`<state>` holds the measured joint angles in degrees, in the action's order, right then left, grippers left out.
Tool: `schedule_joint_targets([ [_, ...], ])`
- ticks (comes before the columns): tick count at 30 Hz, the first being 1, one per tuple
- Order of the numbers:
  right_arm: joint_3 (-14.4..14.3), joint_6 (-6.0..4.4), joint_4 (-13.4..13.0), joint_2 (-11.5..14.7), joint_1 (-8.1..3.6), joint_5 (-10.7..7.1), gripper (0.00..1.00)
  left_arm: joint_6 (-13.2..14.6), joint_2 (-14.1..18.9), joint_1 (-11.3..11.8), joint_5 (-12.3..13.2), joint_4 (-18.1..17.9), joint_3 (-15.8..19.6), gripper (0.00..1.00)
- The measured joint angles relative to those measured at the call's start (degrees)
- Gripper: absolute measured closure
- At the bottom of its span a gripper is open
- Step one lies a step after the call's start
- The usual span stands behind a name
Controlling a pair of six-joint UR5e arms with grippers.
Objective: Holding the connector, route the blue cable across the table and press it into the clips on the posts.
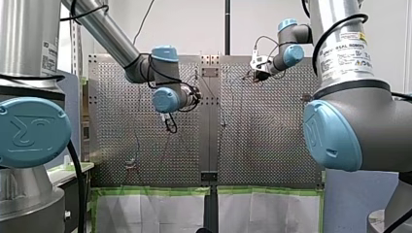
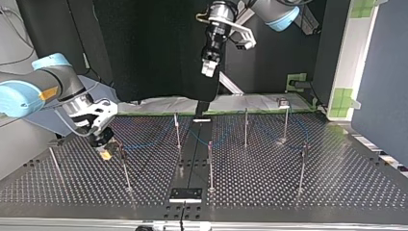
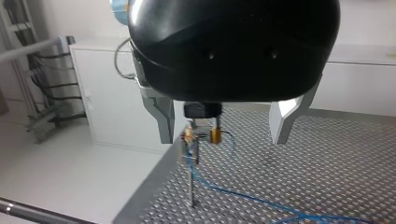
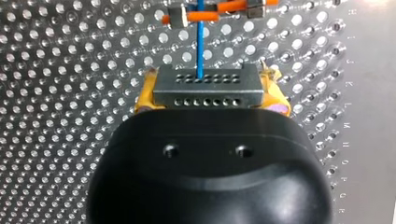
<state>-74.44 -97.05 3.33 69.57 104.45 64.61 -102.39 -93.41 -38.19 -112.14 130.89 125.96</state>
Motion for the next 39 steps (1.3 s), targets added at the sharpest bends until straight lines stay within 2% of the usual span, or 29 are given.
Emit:
schedule_joint_targets([
  [15, 0.0, 0.03, 0.0, -0.16, 0.09, 0.35, 1.0, 0.06, -0.02, 1.39, -0.52, -0.81, 8.07, 0.0],
  [23, 0.03, 0.65, 0.0, -0.15, -0.72, 3.54, 1.0, 0.08, 0.03, 2.02, -0.49, -1.14, 12.2, 0.0],
  [27, 0.02, 0.82, 0.0, -0.14, -0.74, 4.22, 1.0, 0.08, 0.0, 2.17, -0.49, -1.37, 13.99, 0.0],
  [32, 0.0, 0.88, 0.05, -0.15, -0.39, 4.3, 1.0, 0.09, 0.02, 2.24, -0.48, -1.67, 15.6, 0.0],
  [39, 0.02, 0.88, 0.09, -0.16, -0.27, 4.31, 1.0, 0.09, 0.04, 2.29, -0.48, -1.85, 15.94, 0.0],
])
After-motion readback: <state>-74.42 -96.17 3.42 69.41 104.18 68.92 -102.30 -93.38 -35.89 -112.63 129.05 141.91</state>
